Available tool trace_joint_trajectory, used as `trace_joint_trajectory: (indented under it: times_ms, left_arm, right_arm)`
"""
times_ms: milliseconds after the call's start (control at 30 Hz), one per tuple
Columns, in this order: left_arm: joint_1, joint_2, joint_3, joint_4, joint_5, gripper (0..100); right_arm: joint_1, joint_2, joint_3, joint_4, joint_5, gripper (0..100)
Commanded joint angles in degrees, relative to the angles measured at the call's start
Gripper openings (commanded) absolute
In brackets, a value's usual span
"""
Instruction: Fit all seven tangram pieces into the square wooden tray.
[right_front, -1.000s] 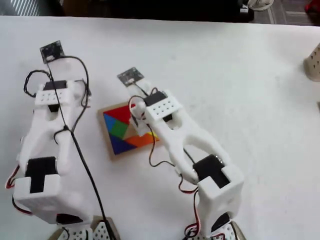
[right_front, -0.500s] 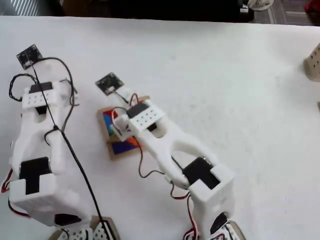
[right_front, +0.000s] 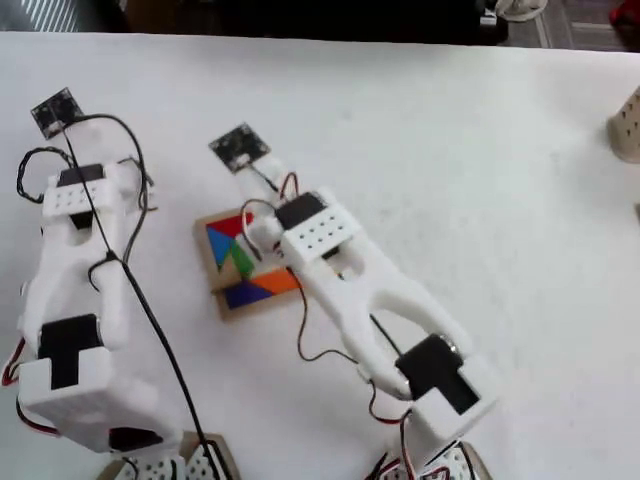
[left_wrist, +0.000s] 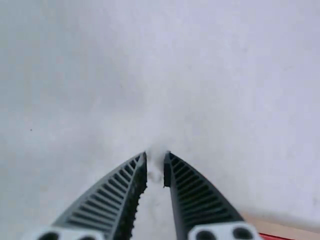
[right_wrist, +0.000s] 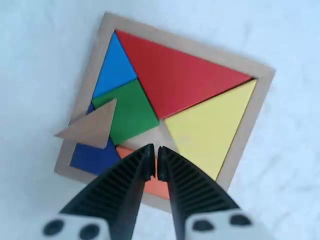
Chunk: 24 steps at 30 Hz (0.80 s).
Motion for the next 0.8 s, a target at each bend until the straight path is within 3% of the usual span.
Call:
trace_joint_trajectory:
  times_ms: [0, 200, 567, 767]
  left_arm:
    - [-2.07, -2.86, -1.93, -3.25, 0.53, 8]
    - [-6.73, -2.86, -2.02, -4.31, 9.05, 8]
    - [-8.66, -2.86, -2.99, -4.22, 9.05, 8]
    - [-9.36, -2.86, -3.16, -4.13, 9.05, 8]
  right_arm:
    - [-5.41, -4.62, 3.60, -0.22, -0.26, 1.7]
    - [-14.29, -2.68, 7.03, -7.60, -0.62, 1.7]
    - [-18.68, -0.04, 6.95, -20.00, -0.79, 2.1]
    - [-15.96, 4.62, 6.95, -24.57, -0.70, 2.2]
